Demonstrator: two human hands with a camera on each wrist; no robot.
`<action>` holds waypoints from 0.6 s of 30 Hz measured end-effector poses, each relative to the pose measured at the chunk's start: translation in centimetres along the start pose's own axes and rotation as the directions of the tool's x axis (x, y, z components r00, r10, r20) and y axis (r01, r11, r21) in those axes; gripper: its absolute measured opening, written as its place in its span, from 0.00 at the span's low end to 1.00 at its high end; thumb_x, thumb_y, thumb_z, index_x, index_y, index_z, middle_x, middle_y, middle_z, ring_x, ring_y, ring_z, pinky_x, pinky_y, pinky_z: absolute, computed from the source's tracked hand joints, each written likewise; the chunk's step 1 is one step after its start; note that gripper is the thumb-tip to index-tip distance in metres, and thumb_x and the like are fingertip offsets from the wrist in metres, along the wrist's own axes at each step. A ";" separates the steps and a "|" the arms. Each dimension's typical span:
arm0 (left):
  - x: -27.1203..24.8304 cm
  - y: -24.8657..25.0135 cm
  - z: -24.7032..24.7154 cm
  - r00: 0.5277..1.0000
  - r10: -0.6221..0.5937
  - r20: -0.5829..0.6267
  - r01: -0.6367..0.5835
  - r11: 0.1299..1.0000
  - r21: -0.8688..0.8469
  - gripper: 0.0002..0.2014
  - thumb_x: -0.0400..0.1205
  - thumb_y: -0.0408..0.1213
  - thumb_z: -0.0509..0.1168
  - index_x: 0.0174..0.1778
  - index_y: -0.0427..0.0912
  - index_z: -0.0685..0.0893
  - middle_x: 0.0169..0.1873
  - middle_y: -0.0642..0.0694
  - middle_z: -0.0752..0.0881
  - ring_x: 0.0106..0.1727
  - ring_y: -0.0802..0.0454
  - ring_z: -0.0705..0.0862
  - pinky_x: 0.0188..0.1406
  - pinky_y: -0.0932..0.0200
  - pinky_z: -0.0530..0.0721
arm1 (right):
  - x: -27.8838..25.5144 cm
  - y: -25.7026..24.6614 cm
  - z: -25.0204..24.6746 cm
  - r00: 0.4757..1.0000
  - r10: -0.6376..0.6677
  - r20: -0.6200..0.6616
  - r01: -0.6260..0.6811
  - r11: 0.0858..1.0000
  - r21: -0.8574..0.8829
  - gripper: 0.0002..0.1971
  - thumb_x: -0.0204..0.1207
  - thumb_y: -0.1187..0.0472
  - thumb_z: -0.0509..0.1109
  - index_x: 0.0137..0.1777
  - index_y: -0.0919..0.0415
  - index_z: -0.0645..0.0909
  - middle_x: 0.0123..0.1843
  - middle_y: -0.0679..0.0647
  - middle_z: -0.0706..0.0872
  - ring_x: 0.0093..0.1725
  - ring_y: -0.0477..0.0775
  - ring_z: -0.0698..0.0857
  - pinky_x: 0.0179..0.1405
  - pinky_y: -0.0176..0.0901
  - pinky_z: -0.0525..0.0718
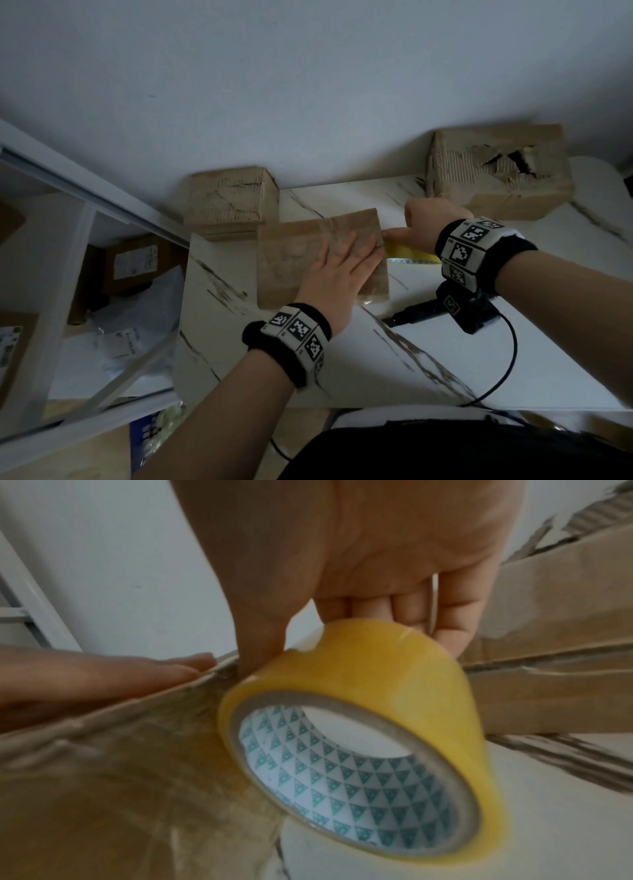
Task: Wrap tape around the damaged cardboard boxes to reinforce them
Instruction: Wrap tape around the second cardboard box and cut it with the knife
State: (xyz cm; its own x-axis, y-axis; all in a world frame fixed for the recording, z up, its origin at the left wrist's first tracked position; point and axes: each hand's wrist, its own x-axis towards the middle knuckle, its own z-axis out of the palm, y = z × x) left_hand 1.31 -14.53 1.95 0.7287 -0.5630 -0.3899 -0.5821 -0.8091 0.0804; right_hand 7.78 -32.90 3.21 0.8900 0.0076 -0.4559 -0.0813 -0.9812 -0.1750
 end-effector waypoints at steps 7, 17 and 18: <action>0.0 -1.4 -1.3 0.997 0.074 -0.018 -0.075 0.992 -0.105 0.38 0.79 0.35 0.63 0.82 0.52 0.52 0.83 0.54 0.48 0.84 0.51 0.44 0.83 0.47 0.42 | -0.2 0.8 0.9 0.995 -0.070 0.075 0.047 0.959 0.278 0.16 0.75 0.40 0.67 0.46 0.54 0.80 0.44 0.50 0.82 0.45 0.50 0.80 0.43 0.42 0.76; 2.0 1.6 -1.3 0.983 -0.184 -0.014 0.184 0.982 -0.035 0.41 0.84 0.53 0.55 0.82 0.36 0.40 0.82 0.37 0.38 0.83 0.40 0.38 0.81 0.45 0.42 | -1.8 1.1 1.2 0.991 -0.076 0.113 0.036 0.947 0.320 0.15 0.75 0.43 0.68 0.49 0.55 0.79 0.42 0.47 0.80 0.46 0.50 0.80 0.43 0.42 0.76; 2.1 1.4 -1.4 0.991 -0.132 -0.013 0.132 0.991 -0.003 0.40 0.84 0.52 0.55 0.82 0.36 0.40 0.83 0.38 0.38 0.83 0.40 0.39 0.81 0.46 0.42 | -2.0 1.1 1.2 0.992 -0.064 0.110 0.025 0.946 0.323 0.15 0.75 0.44 0.68 0.48 0.56 0.80 0.41 0.48 0.80 0.44 0.51 0.81 0.42 0.42 0.76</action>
State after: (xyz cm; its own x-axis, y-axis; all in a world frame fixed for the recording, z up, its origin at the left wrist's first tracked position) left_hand 2.58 -17.10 2.53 0.8037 -0.4538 -0.3849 -0.4801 -0.8766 0.0311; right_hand 5.37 -33.80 2.88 0.8385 0.0918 -0.5371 -0.1990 -0.8660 -0.4587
